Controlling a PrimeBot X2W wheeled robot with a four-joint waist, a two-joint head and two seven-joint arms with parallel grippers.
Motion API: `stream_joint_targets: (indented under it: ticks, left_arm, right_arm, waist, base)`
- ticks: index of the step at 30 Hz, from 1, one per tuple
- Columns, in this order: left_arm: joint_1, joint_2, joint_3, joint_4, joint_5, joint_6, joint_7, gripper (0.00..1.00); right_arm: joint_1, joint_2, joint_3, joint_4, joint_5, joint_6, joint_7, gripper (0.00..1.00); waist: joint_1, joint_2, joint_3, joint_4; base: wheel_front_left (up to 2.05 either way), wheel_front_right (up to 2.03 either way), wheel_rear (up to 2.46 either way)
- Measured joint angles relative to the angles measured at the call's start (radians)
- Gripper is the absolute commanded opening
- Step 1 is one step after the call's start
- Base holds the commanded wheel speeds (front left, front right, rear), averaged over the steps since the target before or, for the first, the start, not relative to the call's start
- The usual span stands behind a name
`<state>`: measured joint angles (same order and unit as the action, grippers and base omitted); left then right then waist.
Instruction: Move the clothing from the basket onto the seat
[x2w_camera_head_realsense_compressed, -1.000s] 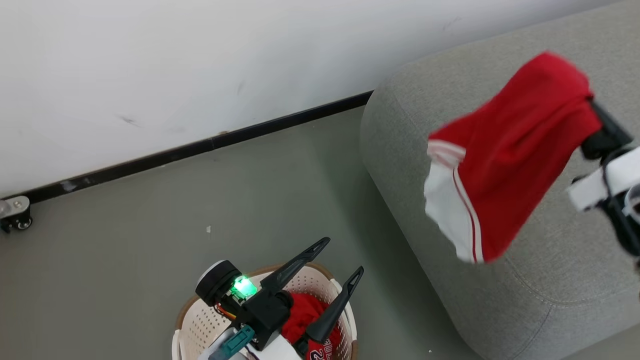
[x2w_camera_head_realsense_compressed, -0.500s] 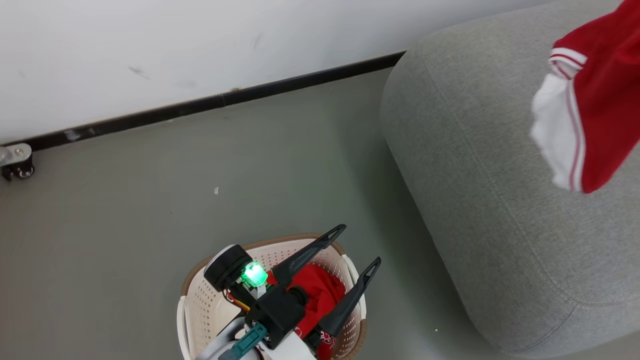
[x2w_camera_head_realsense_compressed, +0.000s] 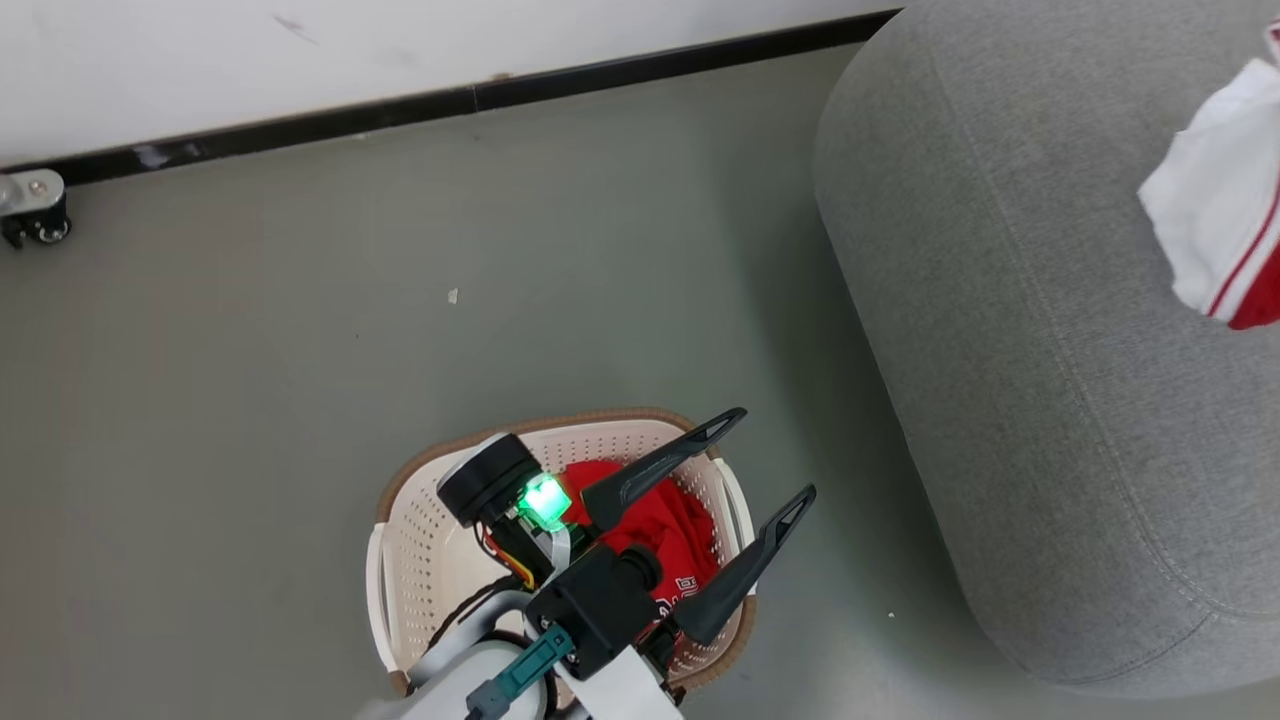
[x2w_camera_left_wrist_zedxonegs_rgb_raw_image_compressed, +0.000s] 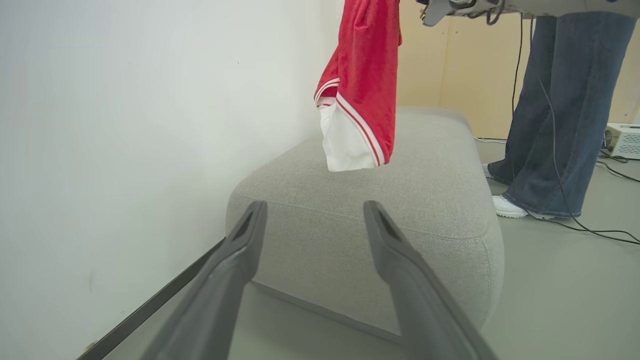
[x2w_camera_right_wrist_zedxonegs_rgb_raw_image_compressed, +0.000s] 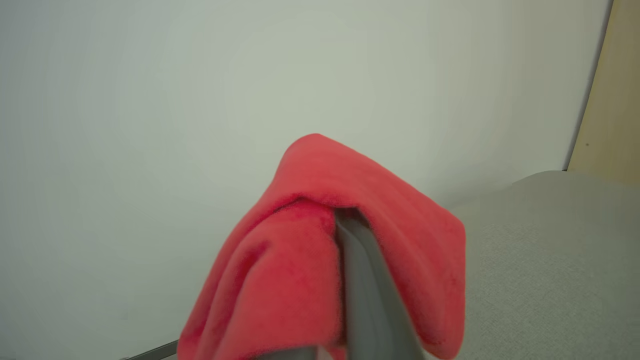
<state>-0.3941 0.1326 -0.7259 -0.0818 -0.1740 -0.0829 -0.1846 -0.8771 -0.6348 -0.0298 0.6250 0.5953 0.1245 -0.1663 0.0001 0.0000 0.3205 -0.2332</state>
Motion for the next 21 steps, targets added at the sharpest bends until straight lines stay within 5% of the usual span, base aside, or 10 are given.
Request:
stream_joint_targets:
  ticks: [7, 21]
  left_arm:
    - [-0.035, -0.001, -0.024, -0.012, 0.004, -0.009, 0.016, 1.00]
    - [-0.072, 0.012, -0.057, -0.011, 0.006, -0.026, 0.035, 1.00]
  right_arm:
    - [0.007, -0.020, -0.024, 0.096, 0.002, 0.000, -0.031, 0.00]
    - [0.144, 0.066, -0.024, 0.196, -0.030, 0.000, -0.072, 0.00]
  waist:
    - [0.0000, 0.0000, 0.053, 0.016]
    - [0.0000, 0.0000, 0.136, 0.011]
  base:
    - [0.00, 0.00, 0.00]
    - [0.00, 0.00, 0.00]
